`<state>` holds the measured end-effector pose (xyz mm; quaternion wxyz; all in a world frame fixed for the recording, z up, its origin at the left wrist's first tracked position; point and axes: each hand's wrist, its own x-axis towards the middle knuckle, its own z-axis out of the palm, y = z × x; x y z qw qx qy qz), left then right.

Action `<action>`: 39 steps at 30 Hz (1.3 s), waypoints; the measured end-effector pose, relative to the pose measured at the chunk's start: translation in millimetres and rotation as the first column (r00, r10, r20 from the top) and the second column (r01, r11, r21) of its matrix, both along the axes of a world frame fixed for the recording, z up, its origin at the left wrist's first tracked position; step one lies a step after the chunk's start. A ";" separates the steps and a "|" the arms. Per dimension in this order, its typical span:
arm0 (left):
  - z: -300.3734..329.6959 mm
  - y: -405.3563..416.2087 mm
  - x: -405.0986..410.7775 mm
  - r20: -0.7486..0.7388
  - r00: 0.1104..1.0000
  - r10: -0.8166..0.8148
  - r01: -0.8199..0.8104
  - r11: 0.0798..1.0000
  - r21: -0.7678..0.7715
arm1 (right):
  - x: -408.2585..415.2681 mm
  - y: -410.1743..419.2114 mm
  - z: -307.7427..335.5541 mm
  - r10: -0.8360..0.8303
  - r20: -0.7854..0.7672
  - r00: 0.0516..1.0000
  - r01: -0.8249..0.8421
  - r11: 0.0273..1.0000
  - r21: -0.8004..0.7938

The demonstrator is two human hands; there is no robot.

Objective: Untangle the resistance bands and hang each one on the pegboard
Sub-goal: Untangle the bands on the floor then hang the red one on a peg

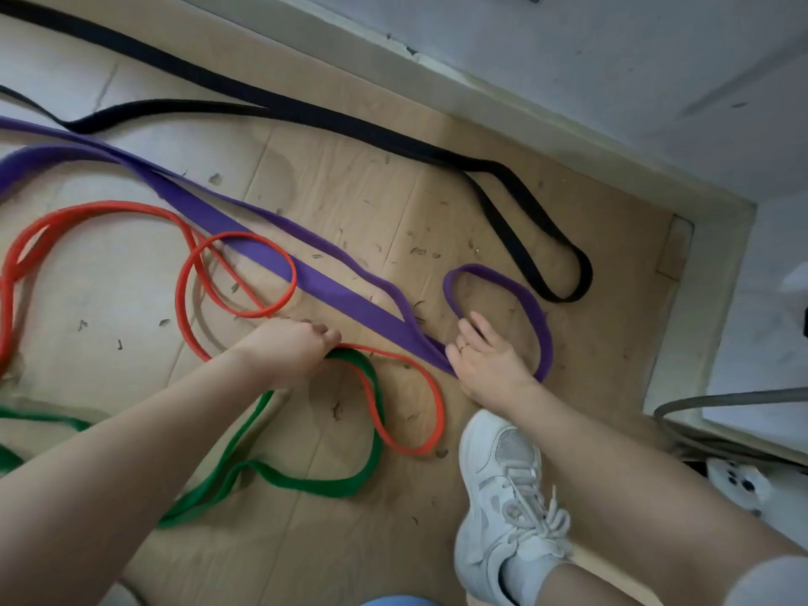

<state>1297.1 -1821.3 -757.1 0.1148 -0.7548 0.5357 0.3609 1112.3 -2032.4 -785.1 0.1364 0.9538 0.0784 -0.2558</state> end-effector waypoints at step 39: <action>-10.0 58.9 31.7 0.181 0.966 0.183 -0.183 0.983 -0.013 | 76.4 32.7 51.8 -0.575 -0.654 0.492 0.870 0.348 0.349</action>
